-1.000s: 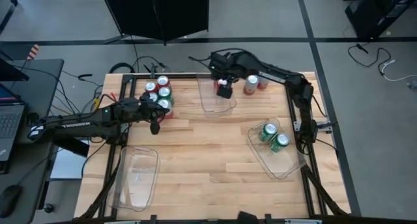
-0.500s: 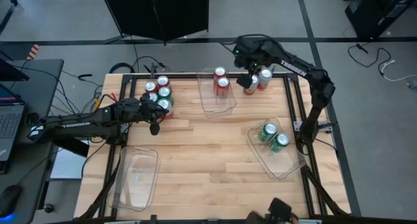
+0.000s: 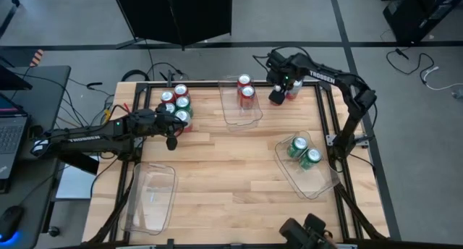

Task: Sort soda cans
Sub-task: Put the top left pink soda can into the bottom left transparent bin

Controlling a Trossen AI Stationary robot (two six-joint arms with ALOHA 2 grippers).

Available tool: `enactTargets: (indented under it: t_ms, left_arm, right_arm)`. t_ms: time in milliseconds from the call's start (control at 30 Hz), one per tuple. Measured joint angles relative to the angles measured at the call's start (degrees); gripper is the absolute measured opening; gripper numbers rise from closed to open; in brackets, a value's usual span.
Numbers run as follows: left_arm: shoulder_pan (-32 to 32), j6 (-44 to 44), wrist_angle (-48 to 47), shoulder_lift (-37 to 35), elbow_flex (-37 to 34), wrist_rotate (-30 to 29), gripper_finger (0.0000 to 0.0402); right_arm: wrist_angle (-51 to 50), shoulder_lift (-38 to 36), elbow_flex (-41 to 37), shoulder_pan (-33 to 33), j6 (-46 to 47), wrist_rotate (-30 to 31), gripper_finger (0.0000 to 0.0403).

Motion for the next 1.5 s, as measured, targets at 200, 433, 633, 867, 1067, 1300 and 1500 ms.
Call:
enactTargets:
  t_ms: [200, 433, 633, 867, 1067, 1300, 1500]
  left_arm:
    - [0.0, -0.5, 0.0, 0.0, 0.0, 0.0, 0.0010]
    - [0.0, -0.8, 0.0, 0.0, 0.0, 0.0, 0.0010]
    - [0.0, -0.8, 0.0, 0.0, 0.0, 0.0, 0.0010]
    - [0.0, -1.0, 0.4, 0.0, 0.0, 0.0, 0.0010]
    - [0.0, -1.0, 1.9, 0.0, 0.0, 0.0, 0.0010]
    - [0.0, -1.0, 1.9, 0.0, 0.0, 0.0, 0.0010]
    - [0.0, -1.0, 1.9, 0.0, 0.0, 0.0, 0.0010]
  right_arm:
    - [0.1, 0.0, -0.5, 1.4, -1.6, 0.5, 0.0254]
    - [-4.8, -1.1, 5.1, 5.5, -3.5, 4.0, 0.0239]
    - [-12.2, -4.7, 15.1, 9.5, -1.1, 5.7, 0.0239]
    - [-17.6, -7.0, 25.9, 18.4, 3.2, 4.4, 0.0239]
    - [-12.1, -6.1, 28.3, 30.2, 3.7, -0.8, 0.0239]
    - [-5.6, -0.3, 28.3, 40.3, 4.2, -1.8, 0.0239]
    - [-2.8, 7.9, 30.2, 42.8, 3.4, -5.5, 0.0239]
